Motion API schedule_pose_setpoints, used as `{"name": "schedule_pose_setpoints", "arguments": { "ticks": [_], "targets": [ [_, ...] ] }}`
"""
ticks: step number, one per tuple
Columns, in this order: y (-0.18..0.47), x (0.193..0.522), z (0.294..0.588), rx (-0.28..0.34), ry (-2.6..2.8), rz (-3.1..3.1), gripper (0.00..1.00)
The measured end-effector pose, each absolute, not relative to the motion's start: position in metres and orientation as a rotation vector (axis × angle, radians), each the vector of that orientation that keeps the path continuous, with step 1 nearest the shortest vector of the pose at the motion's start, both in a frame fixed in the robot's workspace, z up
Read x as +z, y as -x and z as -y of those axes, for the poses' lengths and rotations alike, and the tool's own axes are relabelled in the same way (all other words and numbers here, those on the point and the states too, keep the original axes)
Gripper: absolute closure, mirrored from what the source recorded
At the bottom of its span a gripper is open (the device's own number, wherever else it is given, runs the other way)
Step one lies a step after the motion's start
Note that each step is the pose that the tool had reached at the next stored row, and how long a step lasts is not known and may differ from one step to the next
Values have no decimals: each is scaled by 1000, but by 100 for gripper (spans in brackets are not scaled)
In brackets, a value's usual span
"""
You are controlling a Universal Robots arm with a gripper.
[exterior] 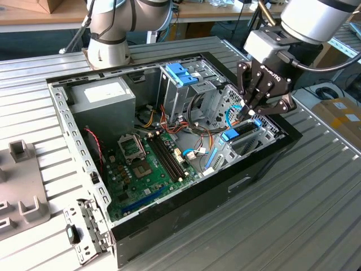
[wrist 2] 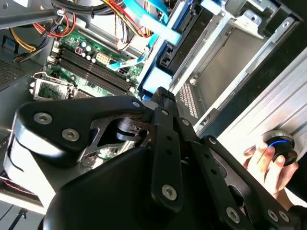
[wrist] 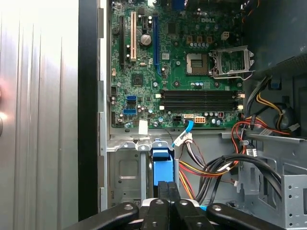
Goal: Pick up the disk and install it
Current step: 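Insert the disk into the insertion slot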
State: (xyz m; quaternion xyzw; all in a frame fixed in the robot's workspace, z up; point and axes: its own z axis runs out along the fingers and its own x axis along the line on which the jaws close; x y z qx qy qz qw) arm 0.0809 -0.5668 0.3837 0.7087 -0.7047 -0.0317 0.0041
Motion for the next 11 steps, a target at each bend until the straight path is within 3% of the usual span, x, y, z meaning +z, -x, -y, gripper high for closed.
{"name": "schedule_pose_setpoints", "arguments": {
  "ticks": [11],
  "targets": [
    [-104, 382, 568, -117, -2212, 2200, 90]
  ]
}}
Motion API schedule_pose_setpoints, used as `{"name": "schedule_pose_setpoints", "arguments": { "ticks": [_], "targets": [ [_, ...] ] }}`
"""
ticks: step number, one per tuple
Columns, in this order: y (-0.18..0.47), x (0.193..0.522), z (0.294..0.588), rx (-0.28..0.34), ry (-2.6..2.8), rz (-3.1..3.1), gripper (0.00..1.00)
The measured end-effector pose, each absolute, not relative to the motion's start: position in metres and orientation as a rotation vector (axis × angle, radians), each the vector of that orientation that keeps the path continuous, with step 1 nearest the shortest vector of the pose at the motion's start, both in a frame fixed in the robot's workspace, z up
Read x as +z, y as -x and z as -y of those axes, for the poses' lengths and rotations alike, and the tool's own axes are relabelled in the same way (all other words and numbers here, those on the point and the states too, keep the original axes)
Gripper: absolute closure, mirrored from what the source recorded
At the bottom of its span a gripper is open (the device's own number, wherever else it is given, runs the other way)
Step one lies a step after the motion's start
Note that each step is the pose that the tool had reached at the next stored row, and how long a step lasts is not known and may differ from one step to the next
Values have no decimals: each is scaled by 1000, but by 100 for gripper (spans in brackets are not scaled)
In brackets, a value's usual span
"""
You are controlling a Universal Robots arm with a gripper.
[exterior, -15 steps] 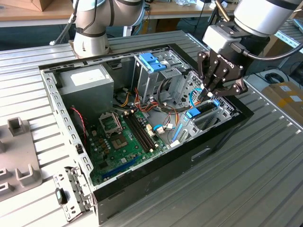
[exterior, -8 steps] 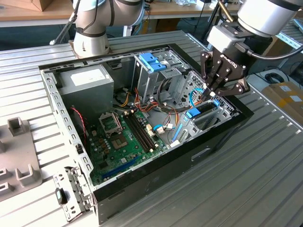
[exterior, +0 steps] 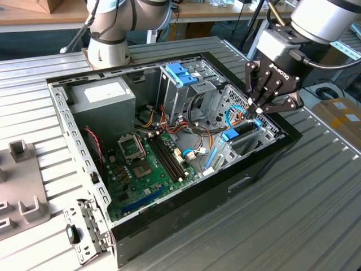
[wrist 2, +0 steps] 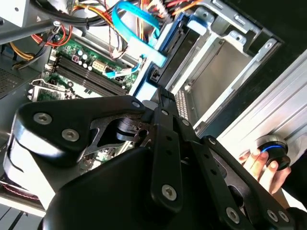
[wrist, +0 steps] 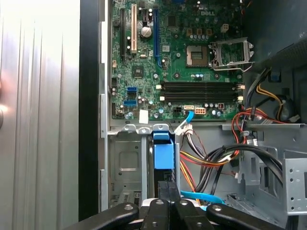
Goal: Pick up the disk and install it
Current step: 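Insert the disk into the insertion slot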
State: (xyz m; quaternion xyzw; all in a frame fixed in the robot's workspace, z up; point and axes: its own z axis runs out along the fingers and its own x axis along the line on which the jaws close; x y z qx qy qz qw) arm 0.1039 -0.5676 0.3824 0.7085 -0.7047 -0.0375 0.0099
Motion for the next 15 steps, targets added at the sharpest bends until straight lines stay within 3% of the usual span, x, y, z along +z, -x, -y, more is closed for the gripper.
{"name": "schedule_pose_setpoints", "arguments": {
  "ticks": [15],
  "targets": [
    [-152, 381, 570, -149, -2195, 2185, 90]
  ]
}}
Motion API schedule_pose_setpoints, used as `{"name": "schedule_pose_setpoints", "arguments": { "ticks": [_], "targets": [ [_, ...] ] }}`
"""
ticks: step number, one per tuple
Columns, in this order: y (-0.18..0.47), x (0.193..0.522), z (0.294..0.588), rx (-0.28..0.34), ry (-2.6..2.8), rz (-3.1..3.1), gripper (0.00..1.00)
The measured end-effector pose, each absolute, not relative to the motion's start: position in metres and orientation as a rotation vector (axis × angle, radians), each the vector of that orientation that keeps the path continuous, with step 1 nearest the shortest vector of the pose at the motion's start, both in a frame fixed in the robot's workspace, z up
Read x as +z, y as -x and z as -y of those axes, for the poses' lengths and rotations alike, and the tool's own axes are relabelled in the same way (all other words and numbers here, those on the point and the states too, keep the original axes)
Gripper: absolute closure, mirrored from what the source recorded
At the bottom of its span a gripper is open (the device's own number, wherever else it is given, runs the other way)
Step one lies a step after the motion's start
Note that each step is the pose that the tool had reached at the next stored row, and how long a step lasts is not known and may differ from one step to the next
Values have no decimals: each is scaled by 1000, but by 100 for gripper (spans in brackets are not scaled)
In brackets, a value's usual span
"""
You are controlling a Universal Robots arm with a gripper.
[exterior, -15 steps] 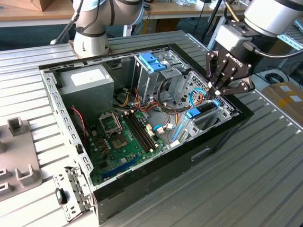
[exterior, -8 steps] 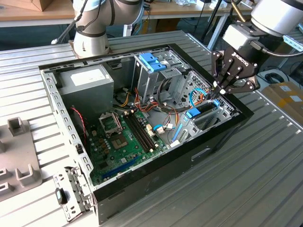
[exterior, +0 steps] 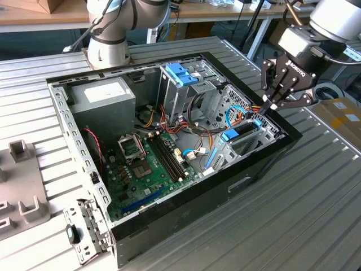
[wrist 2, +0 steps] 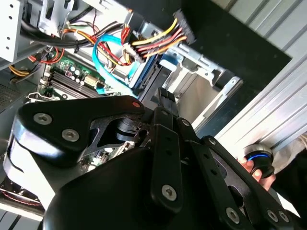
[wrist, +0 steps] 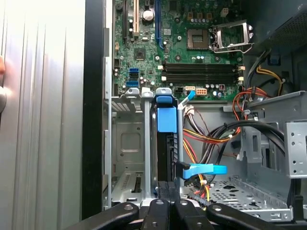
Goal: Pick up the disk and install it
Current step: 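Insert the disk into the insertion slot, then insert the first disk wire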
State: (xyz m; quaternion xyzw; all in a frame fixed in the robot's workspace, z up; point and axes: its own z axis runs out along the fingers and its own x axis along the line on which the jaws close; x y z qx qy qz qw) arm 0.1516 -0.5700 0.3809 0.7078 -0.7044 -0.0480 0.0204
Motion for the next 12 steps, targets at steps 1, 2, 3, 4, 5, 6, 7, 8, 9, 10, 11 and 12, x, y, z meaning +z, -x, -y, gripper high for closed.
{"name": "schedule_pose_setpoints", "arguments": {
  "ticks": [1, 2, 3, 4, 5, 6, 7, 8, 9, 10, 11, 12],
  "targets": [
    [-154, 381, 570, -150, -2195, 2184, 90],
    [-156, 381, 570, -151, -2194, 2184, 90],
    [-157, 381, 570, -152, -2194, 2184, 90],
    [-158, 381, 570, -152, -2194, 2184, 90],
    [-158, 381, 570, -152, -2194, 2184, 90],
    [-158, 381, 570, -152, -2194, 2184, 90],
    [-159, 381, 570, -152, -2194, 2184, 90],
    [-159, 381, 570, -152, -2194, 2183, 90],
    [-159, 381, 570, -152, -2194, 2184, 90],
    [-159, 381, 570, -152, -2194, 2183, 90],
    [-159, 381, 570, -152, -2194, 2184, 90],
    [-159, 381, 570, -152, -2194, 2184, 90]
  ]
}}
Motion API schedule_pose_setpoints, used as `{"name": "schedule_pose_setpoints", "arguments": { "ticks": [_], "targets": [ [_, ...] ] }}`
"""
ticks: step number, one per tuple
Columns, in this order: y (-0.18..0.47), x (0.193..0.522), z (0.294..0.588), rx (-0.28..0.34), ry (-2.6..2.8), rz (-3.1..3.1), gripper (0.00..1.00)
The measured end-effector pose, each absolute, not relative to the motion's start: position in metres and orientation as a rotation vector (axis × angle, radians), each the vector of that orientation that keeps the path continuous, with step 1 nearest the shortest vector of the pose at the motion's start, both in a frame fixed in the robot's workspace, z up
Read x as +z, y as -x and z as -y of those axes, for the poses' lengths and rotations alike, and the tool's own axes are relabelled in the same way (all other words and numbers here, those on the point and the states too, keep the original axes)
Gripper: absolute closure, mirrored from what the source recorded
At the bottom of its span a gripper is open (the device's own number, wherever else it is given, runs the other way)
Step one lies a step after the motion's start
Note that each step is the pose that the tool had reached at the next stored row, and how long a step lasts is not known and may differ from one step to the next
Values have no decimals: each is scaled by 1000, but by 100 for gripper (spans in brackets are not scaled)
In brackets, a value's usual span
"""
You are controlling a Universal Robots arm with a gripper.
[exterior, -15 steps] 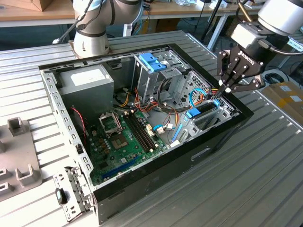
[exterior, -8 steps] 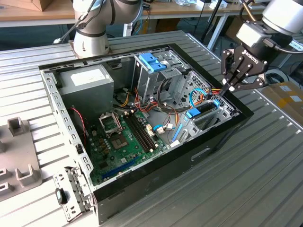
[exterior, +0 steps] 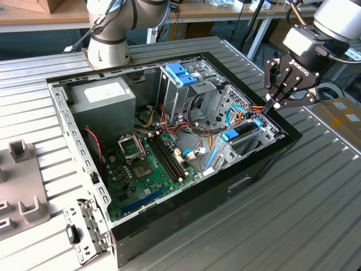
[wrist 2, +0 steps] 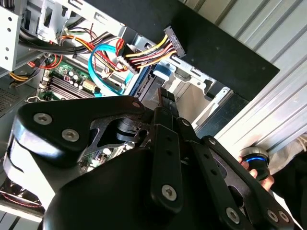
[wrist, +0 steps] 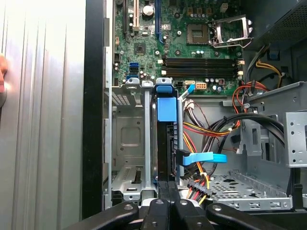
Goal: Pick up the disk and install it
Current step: 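Insert the first disk wire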
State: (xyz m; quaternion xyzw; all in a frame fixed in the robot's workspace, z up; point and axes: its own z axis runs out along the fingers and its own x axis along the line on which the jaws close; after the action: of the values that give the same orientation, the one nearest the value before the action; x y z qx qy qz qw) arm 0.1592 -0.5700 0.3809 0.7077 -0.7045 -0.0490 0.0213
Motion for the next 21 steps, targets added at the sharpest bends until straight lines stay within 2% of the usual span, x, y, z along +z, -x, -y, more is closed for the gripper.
{"name": "schedule_pose_setpoints", "arguments": {
  "ticks": [7, 8, 10, 14, 15, 16, 21],
  "targets": [
    [-160, 381, 570, -152, -2194, 2184, 89],
    [-160, 381, 570, -152, -2194, 2184, 83],
    [-160, 381, 570, -152, -2194, 2184, 83],
    [-160, 381, 570, -152, -2194, 2183, 58],
    [-160, 381, 570, -152, -2194, 2183, 58],
    [-160, 381, 570, -152, -2194, 2184, 52],
    [-162, 380, 569, -152, -2194, 2183, 52]
  ]
}}
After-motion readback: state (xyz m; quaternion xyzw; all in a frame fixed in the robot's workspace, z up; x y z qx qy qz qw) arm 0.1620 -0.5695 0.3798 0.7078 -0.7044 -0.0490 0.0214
